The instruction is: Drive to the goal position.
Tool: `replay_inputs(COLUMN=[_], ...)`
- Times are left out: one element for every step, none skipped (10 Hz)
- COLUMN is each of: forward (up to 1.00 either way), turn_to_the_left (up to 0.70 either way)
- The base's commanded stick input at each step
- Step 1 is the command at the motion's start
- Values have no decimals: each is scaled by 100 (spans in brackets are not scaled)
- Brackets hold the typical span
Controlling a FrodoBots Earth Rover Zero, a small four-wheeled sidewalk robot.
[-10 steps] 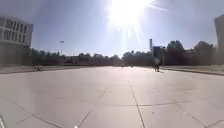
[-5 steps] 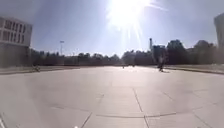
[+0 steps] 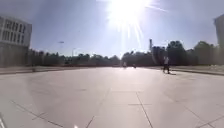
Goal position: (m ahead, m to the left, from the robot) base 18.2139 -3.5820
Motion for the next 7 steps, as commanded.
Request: replay_inputs(forward=[70, 70, 70, 70, 70, 70, 70], turn_to_the_left=[0, 0, 0, -1, -3, -10, -10])
